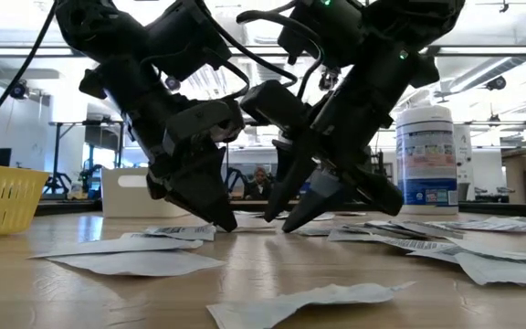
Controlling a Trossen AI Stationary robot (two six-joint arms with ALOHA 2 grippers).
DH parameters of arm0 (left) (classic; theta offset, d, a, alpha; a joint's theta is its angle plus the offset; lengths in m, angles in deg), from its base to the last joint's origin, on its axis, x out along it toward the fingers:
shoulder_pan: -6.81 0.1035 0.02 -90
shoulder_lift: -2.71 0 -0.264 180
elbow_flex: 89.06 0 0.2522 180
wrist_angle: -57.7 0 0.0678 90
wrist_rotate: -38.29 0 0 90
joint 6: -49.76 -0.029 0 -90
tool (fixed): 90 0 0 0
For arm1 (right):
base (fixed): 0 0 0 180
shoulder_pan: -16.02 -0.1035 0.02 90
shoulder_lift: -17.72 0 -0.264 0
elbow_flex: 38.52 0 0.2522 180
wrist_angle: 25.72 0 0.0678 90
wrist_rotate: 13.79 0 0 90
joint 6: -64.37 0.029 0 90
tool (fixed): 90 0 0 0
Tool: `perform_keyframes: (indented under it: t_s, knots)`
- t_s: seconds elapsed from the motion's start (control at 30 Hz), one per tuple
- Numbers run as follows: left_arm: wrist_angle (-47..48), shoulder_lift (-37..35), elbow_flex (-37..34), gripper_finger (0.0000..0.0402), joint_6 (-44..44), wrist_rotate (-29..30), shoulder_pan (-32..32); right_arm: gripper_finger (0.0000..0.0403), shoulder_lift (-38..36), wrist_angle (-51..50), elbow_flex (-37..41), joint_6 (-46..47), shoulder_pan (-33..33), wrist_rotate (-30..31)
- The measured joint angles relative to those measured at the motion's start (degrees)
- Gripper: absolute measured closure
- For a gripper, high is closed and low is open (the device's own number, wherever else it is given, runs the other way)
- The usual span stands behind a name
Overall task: Pick & Place First Aid Supplies
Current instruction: Put the green bandage into the yellow bin
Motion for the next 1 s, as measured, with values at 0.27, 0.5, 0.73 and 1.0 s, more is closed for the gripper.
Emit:
perform_keyframes:
  t_s: [0.27, 0.5, 0.73, 1.0]
  knots:
    - [-1.40, 0.00, -0.07, 0.0314, 0.20, -0.44, -0.20, 0.0296, 0.60, 1.77, 0.05, 0.37, 0.22, -2.36]
    - [-1.40, 0.00, -0.13, 0.0314, 0.24, -0.35, -0.26, 0.0296, 0.55, 1.35, 0.05, -0.34, 0.47, -4.98]
    - [-0.90, 0.00, -0.15, 0.0314, 0.89, -0.51, -0.53, 0.0296, 0.55, -1.44, -0.11, -0.70, 1.14, -8.36]
    - [-1.02, 0.00, -0.17, 0.0314, 0.93, -0.52, -0.53, 0.0316, 0.55, -0.19, 0.16, -1.00, 1.40, -8.26]
